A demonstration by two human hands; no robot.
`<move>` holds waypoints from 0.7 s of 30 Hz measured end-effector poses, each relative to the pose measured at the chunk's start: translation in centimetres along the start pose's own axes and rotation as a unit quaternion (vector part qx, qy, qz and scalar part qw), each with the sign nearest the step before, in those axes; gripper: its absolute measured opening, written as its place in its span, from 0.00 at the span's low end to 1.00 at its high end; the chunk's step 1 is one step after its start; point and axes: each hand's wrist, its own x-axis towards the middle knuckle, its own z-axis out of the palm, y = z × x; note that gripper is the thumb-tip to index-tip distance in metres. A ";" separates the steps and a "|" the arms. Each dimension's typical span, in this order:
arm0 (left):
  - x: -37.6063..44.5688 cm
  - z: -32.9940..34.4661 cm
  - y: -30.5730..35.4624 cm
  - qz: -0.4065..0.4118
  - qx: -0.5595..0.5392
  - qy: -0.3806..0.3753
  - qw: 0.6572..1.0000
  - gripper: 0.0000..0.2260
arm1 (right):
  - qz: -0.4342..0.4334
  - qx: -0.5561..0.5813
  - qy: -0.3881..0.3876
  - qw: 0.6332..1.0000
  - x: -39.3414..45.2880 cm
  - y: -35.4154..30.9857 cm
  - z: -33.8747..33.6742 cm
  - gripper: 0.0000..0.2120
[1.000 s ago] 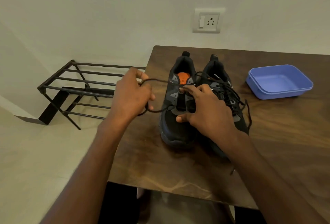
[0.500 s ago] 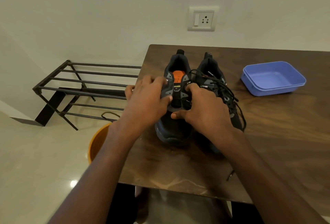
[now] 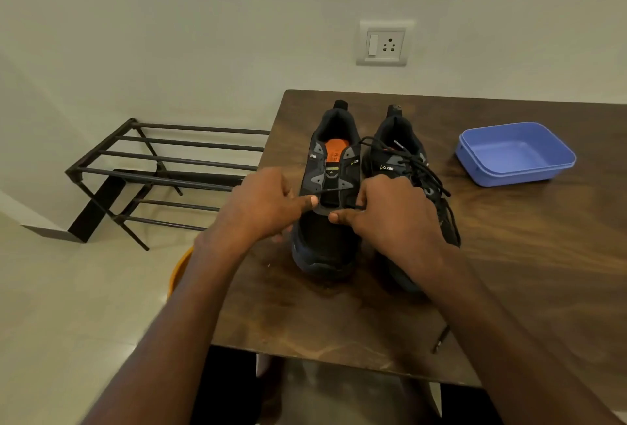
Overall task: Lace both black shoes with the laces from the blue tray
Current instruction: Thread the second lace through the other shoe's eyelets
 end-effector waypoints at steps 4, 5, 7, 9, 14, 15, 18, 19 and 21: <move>-1.7 -1.9 2.0 0.113 -0.175 -0.026 0.978 0.16 | -0.034 0.156 -0.044 0.986 -0.3 0.5 -1.4 0.16; -2.4 -2.6 2.7 0.149 -0.219 -0.018 0.964 0.14 | -0.051 0.225 -0.053 0.972 -0.7 0.4 -2.2 0.16; -3.5 -3.7 4.1 0.212 -0.277 -0.002 0.937 0.11 | -0.089 0.363 -0.040 0.927 -1.7 -0.2 -4.0 0.16; -4.4 -4.3 5.3 0.260 -0.310 0.033 0.914 0.09 | -0.134 0.462 0.002 0.876 -2.8 -1.0 -5.8 0.15; -6.7 -6.5 7.3 0.353 -0.348 0.117 0.861 0.16 | -0.211 0.557 0.083 0.799 -4.6 -2.2 -8.7 0.11; -7.1 -7.0 7.4 0.367 -0.351 0.113 0.854 0.21 | -0.226 0.569 0.091 0.785 -4.9 -2.3 -9.2 0.12; -7.9 -8.1 7.7 0.370 -0.320 0.117 0.864 0.23 | -0.265 0.567 0.120 0.771 -5.2 -2.0 -10.3 0.13; -7.8 -8.2 7.6 0.362 -0.300 0.141 0.871 0.18 | -0.261 0.561 0.126 0.775 -5.1 -1.9 -10.3 0.13; -7.3 -7.9 7.3 0.339 -0.258 0.203 0.881 0.08 | -0.230 0.553 0.115 0.793 -4.6 -1.6 -9.6 0.11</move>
